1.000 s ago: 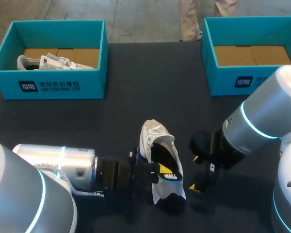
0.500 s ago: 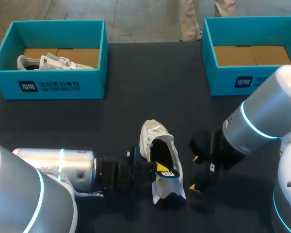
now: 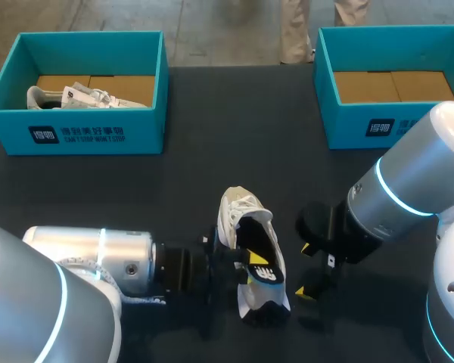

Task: Take the shoe out of the shoebox, open the shoe tongue, remove and reinsert the insole, then place the shoe into the shoebox

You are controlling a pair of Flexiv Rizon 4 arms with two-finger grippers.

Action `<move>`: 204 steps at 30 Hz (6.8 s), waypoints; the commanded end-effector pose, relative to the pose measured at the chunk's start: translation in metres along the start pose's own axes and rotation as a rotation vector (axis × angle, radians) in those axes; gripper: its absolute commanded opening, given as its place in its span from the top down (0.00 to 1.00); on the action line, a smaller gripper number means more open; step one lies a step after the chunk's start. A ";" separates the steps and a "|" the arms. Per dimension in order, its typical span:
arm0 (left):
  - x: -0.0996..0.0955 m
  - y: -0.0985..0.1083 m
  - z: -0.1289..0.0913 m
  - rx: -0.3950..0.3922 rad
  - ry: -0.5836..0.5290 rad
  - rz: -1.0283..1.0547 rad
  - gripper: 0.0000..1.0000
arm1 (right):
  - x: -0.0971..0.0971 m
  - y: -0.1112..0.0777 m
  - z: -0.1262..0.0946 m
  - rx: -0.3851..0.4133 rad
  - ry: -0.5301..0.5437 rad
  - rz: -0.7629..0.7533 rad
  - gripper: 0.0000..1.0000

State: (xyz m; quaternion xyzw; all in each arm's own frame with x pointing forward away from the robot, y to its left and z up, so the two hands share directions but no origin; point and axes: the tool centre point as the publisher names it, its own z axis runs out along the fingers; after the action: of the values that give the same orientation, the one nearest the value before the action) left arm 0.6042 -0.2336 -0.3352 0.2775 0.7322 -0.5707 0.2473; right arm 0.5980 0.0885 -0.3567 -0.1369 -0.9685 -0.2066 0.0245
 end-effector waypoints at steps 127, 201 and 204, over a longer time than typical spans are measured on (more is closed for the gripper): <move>0.001 0.001 -0.010 -0.048 0.068 0.081 0.67 | 0.001 0.000 0.000 0.002 -0.003 0.001 0.00; -0.031 -0.044 -0.133 -0.321 0.970 0.292 1.00 | 0.001 0.000 0.000 0.002 -0.003 0.001 0.00; -0.031 -0.044 -0.133 -0.321 0.970 0.292 1.00 | -0.003 -0.004 -0.005 0.028 -0.017 -0.002 0.00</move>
State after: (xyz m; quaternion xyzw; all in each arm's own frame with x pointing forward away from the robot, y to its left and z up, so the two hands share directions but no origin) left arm 0.5896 -0.1181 -0.2599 0.5625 0.7936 -0.2312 0.0145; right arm 0.5993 0.0859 -0.3582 -0.1335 -0.9698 -0.2028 0.0208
